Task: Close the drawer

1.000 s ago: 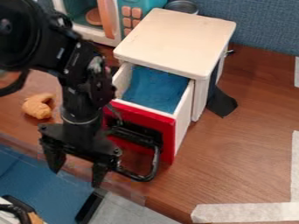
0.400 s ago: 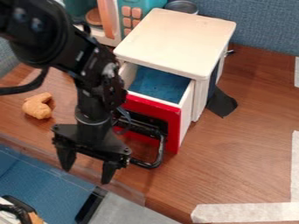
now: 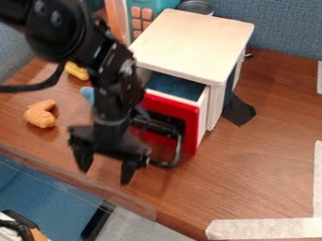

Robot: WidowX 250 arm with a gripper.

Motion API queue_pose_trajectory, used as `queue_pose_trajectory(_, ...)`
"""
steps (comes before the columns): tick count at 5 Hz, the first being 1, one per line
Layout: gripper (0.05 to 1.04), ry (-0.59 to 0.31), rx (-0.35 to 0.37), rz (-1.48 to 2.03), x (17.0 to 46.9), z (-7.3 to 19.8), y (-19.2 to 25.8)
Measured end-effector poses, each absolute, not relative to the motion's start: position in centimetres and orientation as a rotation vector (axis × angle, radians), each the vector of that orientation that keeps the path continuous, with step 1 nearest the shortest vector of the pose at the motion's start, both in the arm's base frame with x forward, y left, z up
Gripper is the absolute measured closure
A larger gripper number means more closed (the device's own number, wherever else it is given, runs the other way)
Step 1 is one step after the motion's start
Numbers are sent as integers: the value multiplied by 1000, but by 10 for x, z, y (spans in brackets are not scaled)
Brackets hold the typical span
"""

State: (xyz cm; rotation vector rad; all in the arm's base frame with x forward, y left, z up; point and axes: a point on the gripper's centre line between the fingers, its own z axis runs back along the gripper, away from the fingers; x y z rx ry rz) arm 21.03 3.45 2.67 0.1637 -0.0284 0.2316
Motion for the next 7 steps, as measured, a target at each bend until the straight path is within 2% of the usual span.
queue_pose_trajectory(2, 83, -52, 147, 299, 250, 33, 40)
queue_pose_trajectory(4, 83, -19, 149, 300, 252, 26, 40)
queue_pose_trajectory(5, 83, -49, 116, 344, 253, 45, 43)
queue_pose_trajectory(6, 83, -130, 74, 350, 248, 83, 48)
queue_pose_trajectory(7, 83, -177, 27, 349, 239, 109, 49)
